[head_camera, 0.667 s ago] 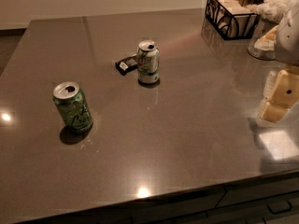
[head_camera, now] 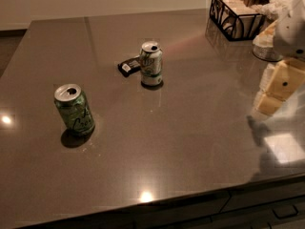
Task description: Move 7up can near green can
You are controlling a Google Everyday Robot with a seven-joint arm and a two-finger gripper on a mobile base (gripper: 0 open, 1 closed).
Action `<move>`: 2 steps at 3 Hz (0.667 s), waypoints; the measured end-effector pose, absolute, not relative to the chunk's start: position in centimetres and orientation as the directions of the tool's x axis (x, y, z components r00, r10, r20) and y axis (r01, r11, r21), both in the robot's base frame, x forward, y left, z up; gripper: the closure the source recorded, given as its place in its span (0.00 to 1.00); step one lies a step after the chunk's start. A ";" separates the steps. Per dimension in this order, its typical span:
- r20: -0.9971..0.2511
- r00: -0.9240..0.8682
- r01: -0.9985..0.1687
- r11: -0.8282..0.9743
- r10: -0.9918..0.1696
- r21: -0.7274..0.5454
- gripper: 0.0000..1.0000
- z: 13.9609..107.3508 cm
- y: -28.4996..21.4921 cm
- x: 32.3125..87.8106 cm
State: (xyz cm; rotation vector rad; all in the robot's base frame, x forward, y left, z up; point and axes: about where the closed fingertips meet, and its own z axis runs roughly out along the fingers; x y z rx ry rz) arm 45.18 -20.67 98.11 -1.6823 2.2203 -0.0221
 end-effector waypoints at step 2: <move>-0.515 -0.356 -0.859 0.490 -0.780 -0.148 0.00 98.7 -15.7 55.2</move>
Offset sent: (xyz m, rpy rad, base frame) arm 0.1533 0.0687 0.0071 0.3887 -0.0639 -0.2710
